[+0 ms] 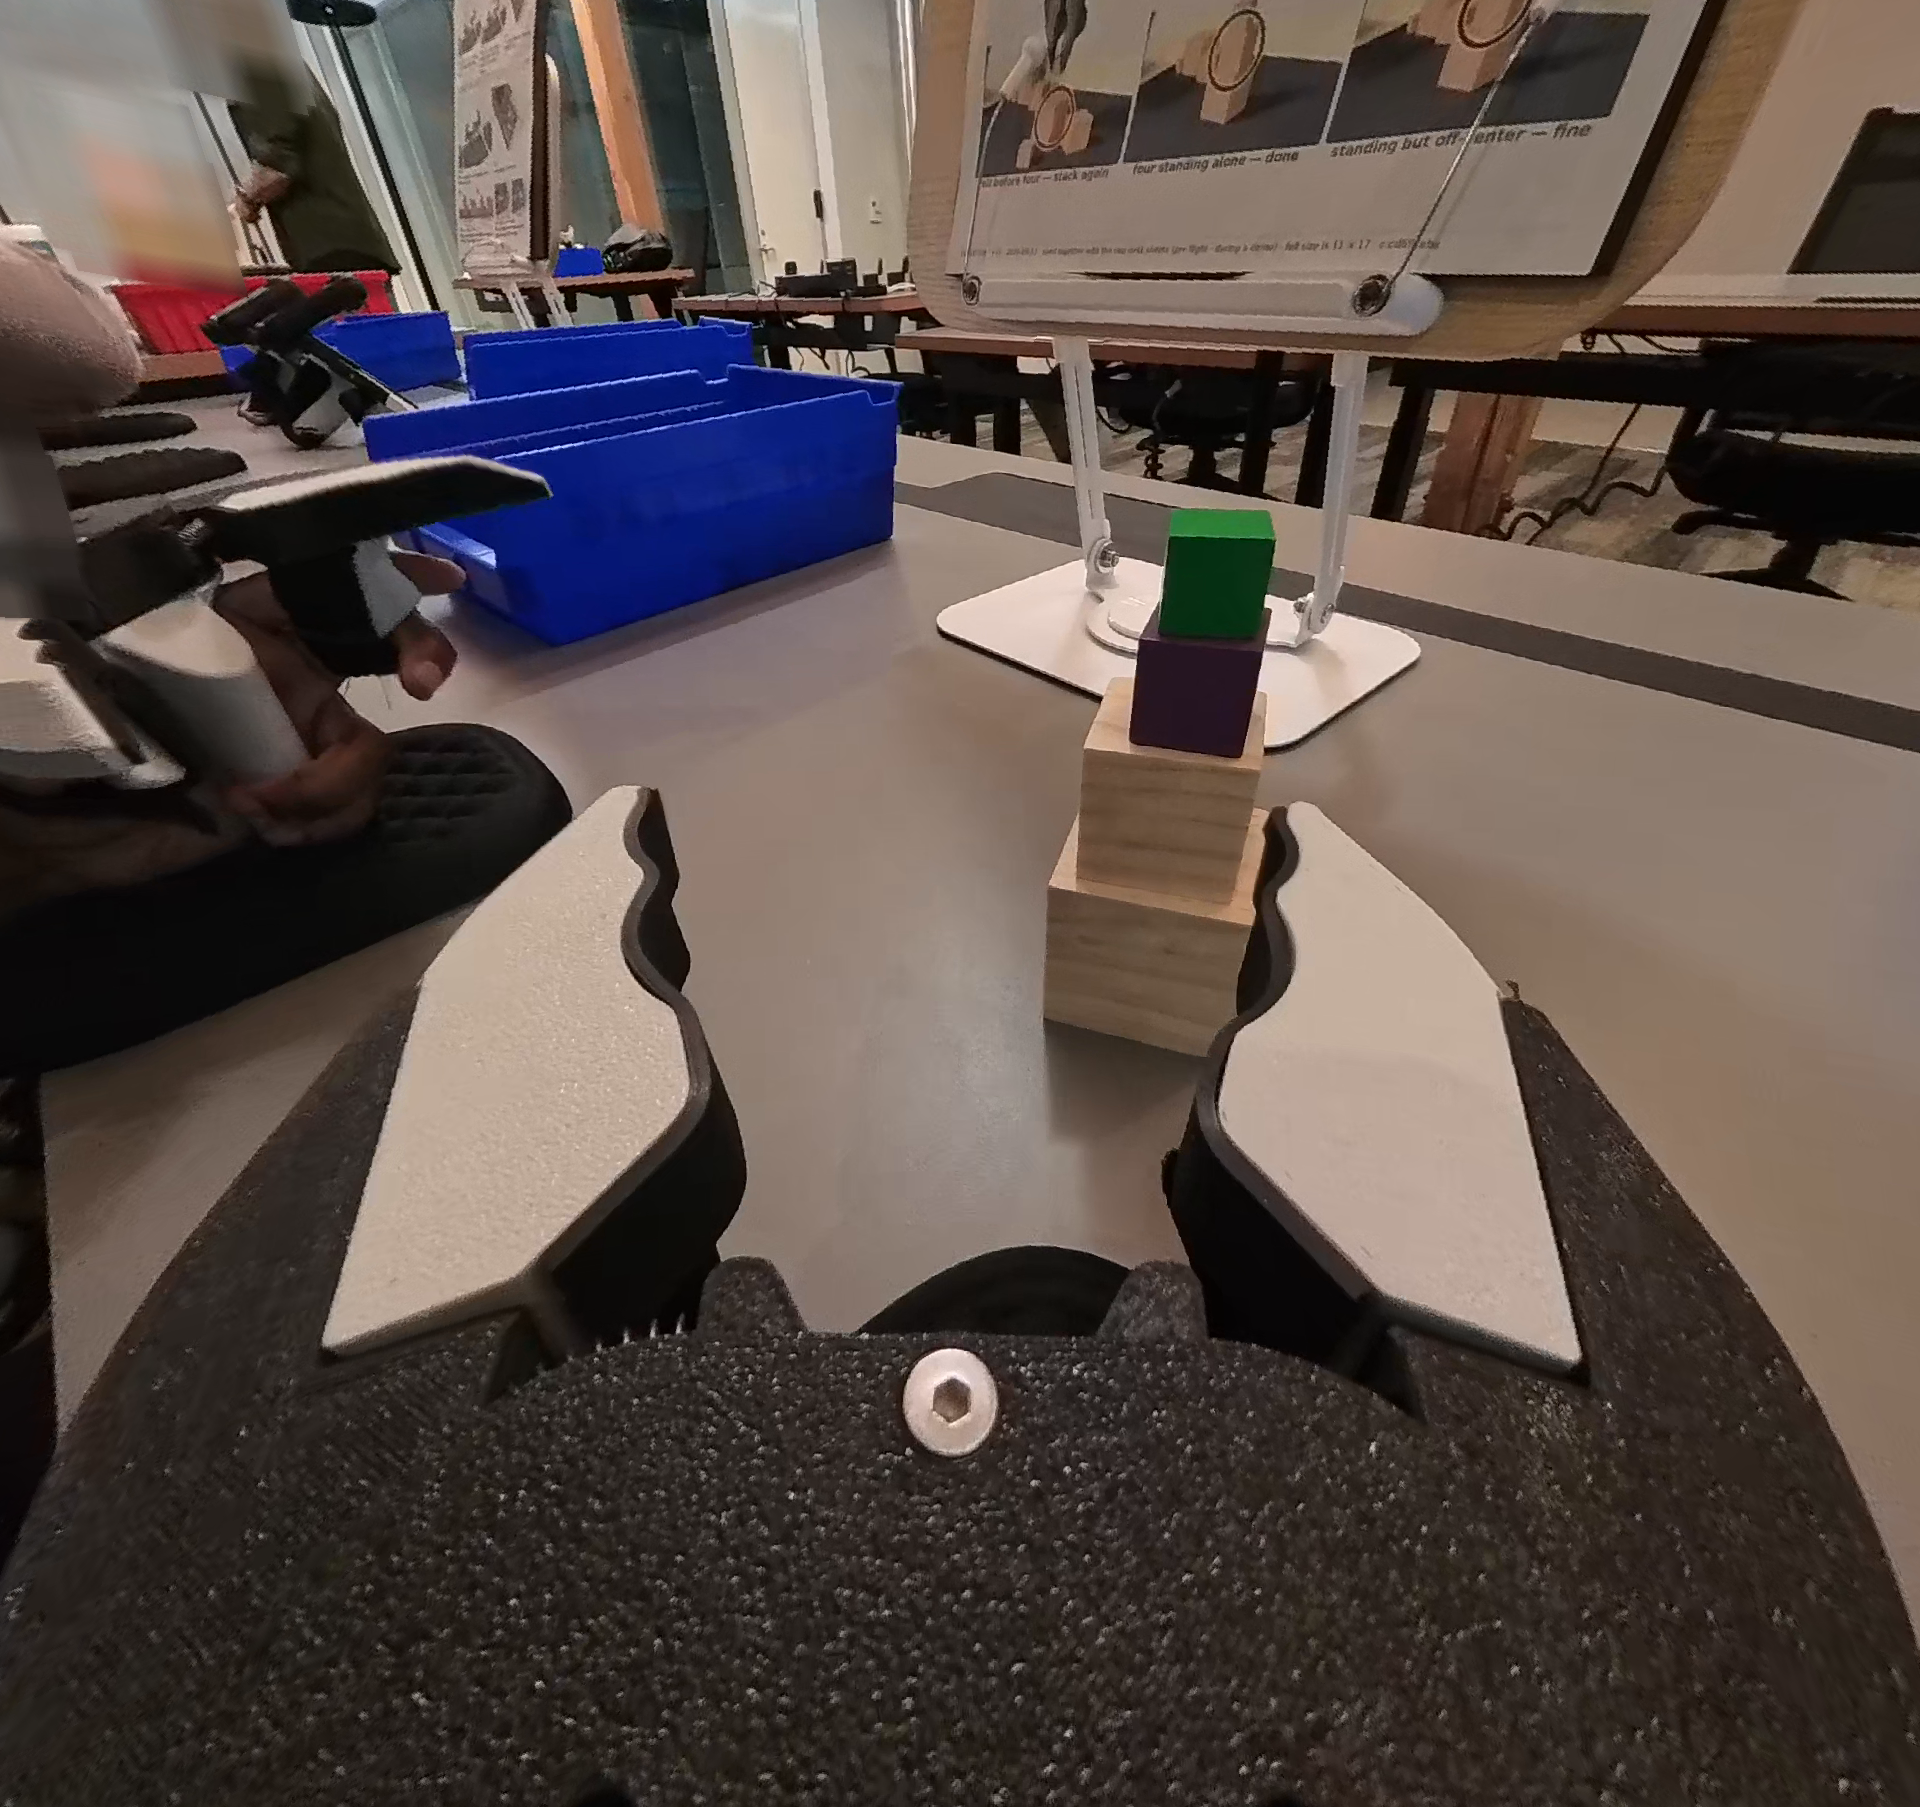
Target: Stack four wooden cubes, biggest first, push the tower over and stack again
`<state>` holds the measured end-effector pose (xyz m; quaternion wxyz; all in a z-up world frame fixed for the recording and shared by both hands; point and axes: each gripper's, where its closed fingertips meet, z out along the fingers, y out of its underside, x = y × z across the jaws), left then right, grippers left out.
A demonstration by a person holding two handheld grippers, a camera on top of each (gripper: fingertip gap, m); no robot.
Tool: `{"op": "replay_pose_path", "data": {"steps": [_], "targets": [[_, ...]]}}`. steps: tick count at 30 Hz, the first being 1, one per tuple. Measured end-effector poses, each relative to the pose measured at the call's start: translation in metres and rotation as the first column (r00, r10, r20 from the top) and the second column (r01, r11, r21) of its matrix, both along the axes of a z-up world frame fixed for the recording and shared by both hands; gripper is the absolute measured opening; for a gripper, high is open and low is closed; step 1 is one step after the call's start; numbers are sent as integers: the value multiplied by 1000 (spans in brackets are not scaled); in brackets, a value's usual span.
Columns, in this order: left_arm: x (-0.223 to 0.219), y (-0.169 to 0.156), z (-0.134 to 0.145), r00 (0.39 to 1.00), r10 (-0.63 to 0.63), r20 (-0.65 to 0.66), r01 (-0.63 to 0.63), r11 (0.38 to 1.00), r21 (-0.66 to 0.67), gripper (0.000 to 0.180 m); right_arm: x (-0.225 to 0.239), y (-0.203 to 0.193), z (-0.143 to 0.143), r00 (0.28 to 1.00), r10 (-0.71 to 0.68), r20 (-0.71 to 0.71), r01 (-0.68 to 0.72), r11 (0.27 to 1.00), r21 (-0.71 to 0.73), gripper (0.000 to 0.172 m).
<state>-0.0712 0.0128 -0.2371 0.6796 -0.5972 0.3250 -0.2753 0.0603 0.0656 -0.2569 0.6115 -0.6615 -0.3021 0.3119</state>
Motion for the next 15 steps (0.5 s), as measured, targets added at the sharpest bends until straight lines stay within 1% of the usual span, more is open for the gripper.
{"op": "replay_pose_path", "data": {"steps": [3,5,8,10,11,13,14,15], "targets": [[0,1,-1,1000,-2,-2,2,1000,-9,137,2,-2,6,999,18,-33,-17,1000,9,105],[1,0,-2,1000,-3,-7,3,1000,-8,137,7,-1,10,999,15,-36,-16,1000,-10,105],[1,1,-3,1000,2,-15,-2,1000,-9,137,20,1,23,1000,11,22,-11,1000,-3,105],[2,1,-4,1000,-2,-19,2,1000,-17,137,32,5,31,995,7,95,-8,1000,8,101],[2,2,-4,1000,-1,-20,1,1000,-19,137,37,6,32,989,23,143,-24,1000,7,96],[2,1,-4,1000,-3,-20,3,1000,-17,138,48,10,31,964,73,254,-76,997,4,77],[2,2,-4,1000,0,-21,0,1000,-17,138,53,12,29,946,98,309,-106,994,9,62],[2,2,-4,1000,1,-21,-1,1000,-17,138,59,14,26,922,135,362,-147,989,6,42]]}}
